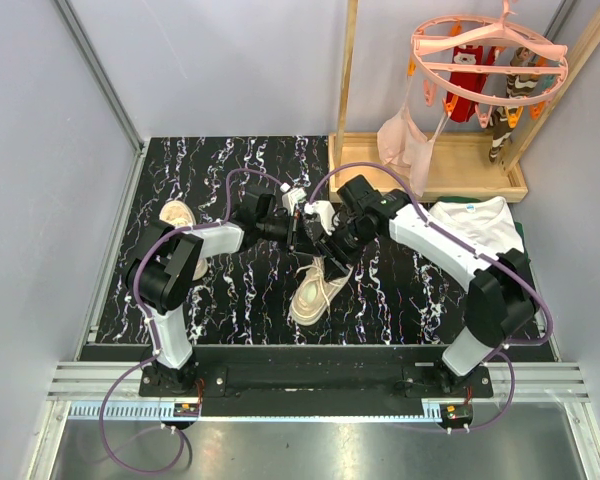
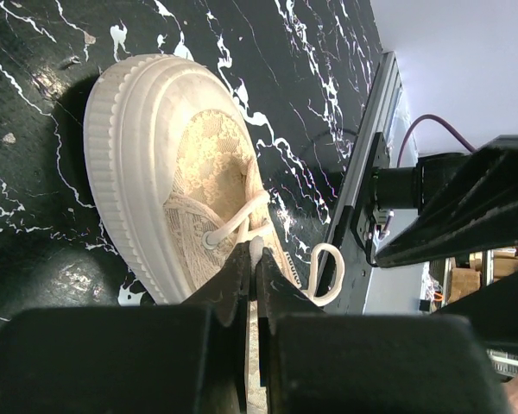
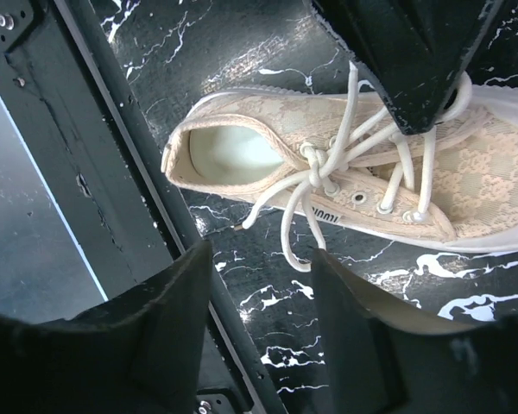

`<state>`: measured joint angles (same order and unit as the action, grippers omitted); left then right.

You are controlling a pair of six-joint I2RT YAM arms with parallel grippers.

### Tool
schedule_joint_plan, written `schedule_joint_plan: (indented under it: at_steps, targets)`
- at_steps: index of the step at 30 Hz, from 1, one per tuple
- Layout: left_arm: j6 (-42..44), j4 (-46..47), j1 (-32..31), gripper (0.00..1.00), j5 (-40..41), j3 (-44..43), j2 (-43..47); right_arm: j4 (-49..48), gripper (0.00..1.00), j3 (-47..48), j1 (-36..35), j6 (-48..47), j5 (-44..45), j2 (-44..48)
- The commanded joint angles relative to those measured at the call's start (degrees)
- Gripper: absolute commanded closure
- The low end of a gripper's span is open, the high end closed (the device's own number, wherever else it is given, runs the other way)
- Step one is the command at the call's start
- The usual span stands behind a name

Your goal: Tie the shoes

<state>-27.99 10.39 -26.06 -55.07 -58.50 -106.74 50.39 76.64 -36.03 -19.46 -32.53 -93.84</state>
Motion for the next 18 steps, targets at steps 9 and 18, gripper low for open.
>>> schedule_joint_plan:
  at_steps: [9,18]
  targets:
    - [-0.1,4.5,0.5,1.0,0.5,-0.7,0.2,-0.5,0.39,0.4,0.3,0.9,3.6,-4.7]
    - [0.1,4.2,0.5,1.0,0.7,-0.7,0.1,-0.8,0.4,-1.4,0.3,1.0,2.2,-7.0]
